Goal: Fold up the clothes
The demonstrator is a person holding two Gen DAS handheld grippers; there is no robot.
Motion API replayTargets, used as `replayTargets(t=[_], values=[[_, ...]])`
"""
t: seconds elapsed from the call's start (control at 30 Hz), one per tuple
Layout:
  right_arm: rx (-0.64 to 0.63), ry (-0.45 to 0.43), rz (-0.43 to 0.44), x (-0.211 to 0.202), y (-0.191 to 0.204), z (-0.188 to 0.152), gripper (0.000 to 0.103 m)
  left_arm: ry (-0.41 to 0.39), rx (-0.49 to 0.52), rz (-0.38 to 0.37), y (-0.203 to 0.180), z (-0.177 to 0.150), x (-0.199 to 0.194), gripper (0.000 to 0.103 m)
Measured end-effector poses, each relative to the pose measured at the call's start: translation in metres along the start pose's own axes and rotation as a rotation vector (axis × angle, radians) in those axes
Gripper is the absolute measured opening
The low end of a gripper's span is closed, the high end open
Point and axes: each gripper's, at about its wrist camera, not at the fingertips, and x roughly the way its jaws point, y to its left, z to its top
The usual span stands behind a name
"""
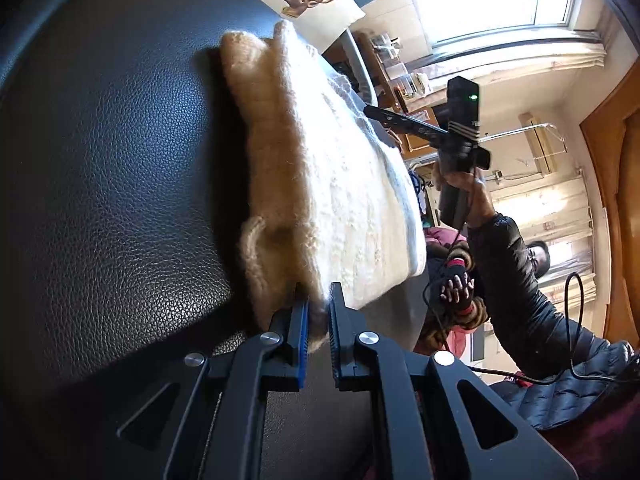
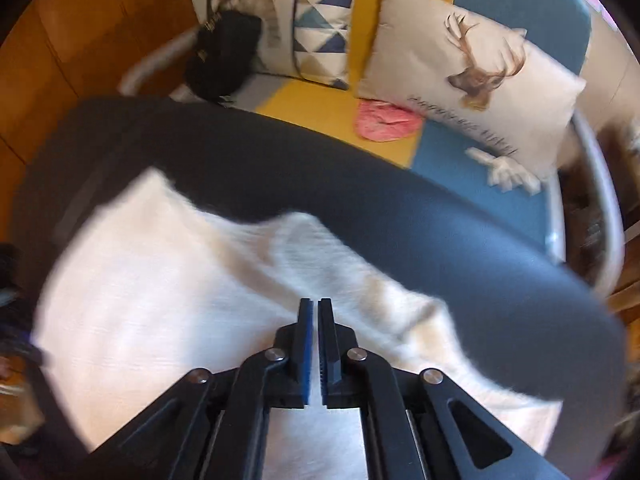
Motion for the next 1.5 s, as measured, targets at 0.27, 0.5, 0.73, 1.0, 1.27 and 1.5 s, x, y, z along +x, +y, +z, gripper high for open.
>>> replayTargets(t=[0.27, 0.5, 0.73, 1.0, 1.27, 1.5], values=[[-0.014, 0.151, 0.041, 0.029, 0.032, -0.008, 0.026, -0.001, 0.015, 0.001, -0.002, 0.0, -0.001, 0.009], [0.002, 0.032, -0.047, 0.02, 0.05, -0.016, 0.004, -0.022, 0.033, 0.023, -0.005, -0.002, -0.011, 0.009], [0.098, -0.063, -0.051, -0.005, 0.028, 0.001, 0.0, -0.036, 0.048, 0.034, -0.01, 0.002, -0.011, 0.009], [0.103, -0.001, 0.052, -0.021, 0.029, -0.029, 0.026, -0.025, -0.013, 0.095, 0.003, 0.007, -0.005, 0.013], [0.105, -0.056, -0.024, -0.029, 0.038, -0.042, 0.013, -0.036, 0.0, 0.202, -0.009, -0.004, -0.014, 0.01], [0.221, -0.123, 0.092, -0.056, 0.023, -0.062, 0.025, -0.082, -0.073, 0.216, 0.002, -0.025, -0.033, 0.009]])
